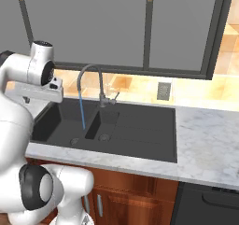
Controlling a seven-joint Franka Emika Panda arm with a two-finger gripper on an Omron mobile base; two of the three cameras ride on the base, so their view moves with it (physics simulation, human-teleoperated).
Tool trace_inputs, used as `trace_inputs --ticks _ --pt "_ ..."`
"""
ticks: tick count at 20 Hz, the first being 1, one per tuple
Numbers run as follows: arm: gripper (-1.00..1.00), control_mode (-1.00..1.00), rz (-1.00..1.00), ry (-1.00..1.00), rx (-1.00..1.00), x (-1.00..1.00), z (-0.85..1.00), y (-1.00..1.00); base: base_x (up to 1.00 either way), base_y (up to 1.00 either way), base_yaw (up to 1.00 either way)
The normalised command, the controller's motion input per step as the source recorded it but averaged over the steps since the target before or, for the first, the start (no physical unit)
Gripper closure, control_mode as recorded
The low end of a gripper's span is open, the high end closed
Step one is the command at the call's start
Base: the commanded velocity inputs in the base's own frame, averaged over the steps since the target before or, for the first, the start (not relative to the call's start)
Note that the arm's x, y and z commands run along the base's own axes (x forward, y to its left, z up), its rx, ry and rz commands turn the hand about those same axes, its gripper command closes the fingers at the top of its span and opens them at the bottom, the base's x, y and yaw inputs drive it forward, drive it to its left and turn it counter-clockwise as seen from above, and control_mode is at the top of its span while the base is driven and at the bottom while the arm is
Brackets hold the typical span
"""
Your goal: Soak the sponge with water for a few seconds and then drop it inside the sink.
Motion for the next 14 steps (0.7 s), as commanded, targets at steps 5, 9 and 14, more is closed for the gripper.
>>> trace_inputs --ticks 5,9,14 --pt "-1.0 -1.0 0.01 0.24 -0.07 -0.02 0.0 0.38 0.0 0.0 0.0" --pt "-1.0 -1.0 0.0 0.17 -0.1 0.0 0.0 0.46 0.0 0.0 0.0" --pt "-1.0 -1.0 -0.06 0.08 -0.11 0.01 -0.01 0.47 0.0 0.0 0.0"
